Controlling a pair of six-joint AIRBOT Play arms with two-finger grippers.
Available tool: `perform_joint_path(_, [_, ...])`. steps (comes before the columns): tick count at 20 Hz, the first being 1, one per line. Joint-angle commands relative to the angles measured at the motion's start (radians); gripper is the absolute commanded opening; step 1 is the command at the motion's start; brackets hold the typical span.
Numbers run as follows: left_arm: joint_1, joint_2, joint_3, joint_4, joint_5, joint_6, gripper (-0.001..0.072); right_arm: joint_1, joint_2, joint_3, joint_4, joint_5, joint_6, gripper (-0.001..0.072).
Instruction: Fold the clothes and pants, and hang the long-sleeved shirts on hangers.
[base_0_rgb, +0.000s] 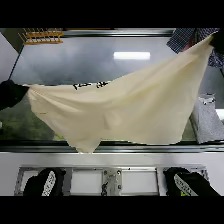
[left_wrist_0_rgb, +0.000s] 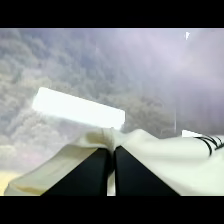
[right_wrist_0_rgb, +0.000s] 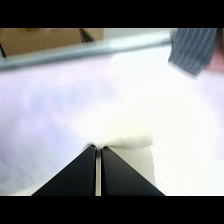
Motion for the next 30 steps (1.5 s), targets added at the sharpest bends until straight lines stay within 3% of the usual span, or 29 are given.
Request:
perform_joint_path(1, [-0.093, -0.245, -0.134, 0.002, 0.236, 0.08, 0.0008, 0.0, -0.284, 0.002, 0.01, -0.061, -0.029, 0.0007])
perform_joint_path(2, [-0.121, -0.334, -0.114, 0.003, 0.315, 0.111, 0.0008, 0.0, -0.354, 0.002, 0.01, -0.135, -0.029, 0.0011])
perform_joint_path(3, [-0.14, -0.426, -0.074, 0.004, 0.371, 0.128, 0.0009, 0.0, -0.406, 0.003, 0.019, -0.196, -0.021, 0.0066])
perform_joint_path(4, [-0.146, -0.524, -0.014, 0.003, 0.401, 0.134, 0.0154, 0.0, -0.445, 0.003, 0.029, -0.245, -0.017, 0.03])
perform_joint_path(5, [-0.146, -0.613, 0.058, 0.004, 0.402, 0.129, 0.0497, -0.002, -0.467, 0.003, 0.04, -0.277, -0.017, 0.0527])
perform_joint_path(6, [-0.136, -0.684, 0.123, 0.0, 0.384, 0.114, 0.0564, -0.002, -0.473, 0.003, 0.035, -0.29, -0.018, 0.0591])
perform_joint_path(10, [-0.051, -0.789, 0.228, 0.005, 0.216, 0.143, 0.0557, -0.032, -0.401, -0.002, -0.003, -0.23, -0.03, 0.0586])
perform_joint_path(14, [0.046, -0.656, -0.066, 0.076, 0.189, 0.183, 0.0556, -0.035, -0.225, -0.177, -0.016, -0.1, -0.081, 0.0584])
perform_joint_path(18, [0.114, -0.534, -0.374, 0.079, 0.209, 0.23, 0.0556, -0.018, -0.018, -0.491, 0.046, -0.082, -0.081, 0.0585])
perform_joint_path(24, [0.05, -0.516, -0.498, 0.003, 0.303, 0.294, 0.0548, -0.014, 0.107, -0.666, 0.119, -0.081, -0.081, 0.0585])
perform_joint_path(30, [-0.057, -0.641, -0.422, -0.005, 0.261, 0.294, 0.0547, -0.014, 0.122, -0.666, 0.125, -0.069, -0.081, 0.0584])
